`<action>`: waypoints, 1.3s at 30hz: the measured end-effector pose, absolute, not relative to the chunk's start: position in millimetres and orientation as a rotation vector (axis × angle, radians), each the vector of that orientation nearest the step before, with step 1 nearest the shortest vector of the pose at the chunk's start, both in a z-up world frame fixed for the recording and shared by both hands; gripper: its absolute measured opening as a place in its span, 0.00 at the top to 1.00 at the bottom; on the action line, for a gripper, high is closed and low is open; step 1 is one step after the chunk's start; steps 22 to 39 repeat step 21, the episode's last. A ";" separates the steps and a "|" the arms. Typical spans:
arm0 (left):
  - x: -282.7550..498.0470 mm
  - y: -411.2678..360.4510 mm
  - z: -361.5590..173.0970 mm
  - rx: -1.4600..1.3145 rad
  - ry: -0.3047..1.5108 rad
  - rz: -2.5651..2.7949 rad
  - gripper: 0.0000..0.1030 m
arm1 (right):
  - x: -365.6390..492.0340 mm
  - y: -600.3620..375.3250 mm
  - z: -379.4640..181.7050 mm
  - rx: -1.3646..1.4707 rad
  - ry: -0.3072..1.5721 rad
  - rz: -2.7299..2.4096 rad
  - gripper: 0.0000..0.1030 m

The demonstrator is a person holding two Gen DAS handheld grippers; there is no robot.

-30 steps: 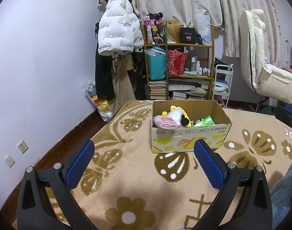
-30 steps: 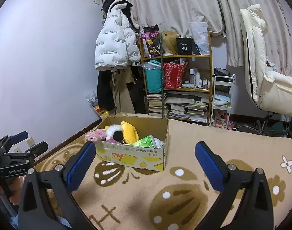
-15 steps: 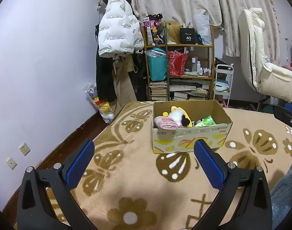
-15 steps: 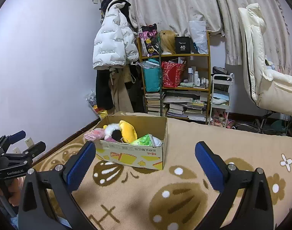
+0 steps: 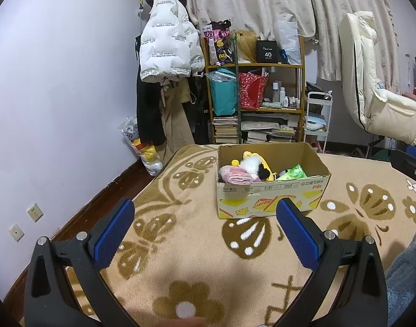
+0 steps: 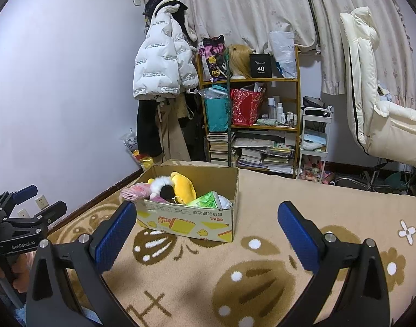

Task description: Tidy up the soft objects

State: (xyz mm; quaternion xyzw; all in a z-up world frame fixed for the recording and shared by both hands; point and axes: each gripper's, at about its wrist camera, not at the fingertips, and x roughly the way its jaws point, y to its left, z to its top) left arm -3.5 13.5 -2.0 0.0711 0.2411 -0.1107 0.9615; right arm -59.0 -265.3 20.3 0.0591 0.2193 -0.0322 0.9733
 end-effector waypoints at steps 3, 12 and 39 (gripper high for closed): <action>-1.4 15.3 -2.4 0.146 0.491 -0.227 0.00 | -58.8 -264.9 20.8 0.118 0.442 -0.065 0.00; -0.2 15.6 -6.0 0.168 0.491 -0.236 0.00 | -58.8 -265.1 20.9 0.118 0.442 -0.066 0.00; 2.8 18.3 -8.6 0.183 0.496 -0.243 0.00 | -59.1 -264.6 20.6 0.120 0.441 -0.068 0.00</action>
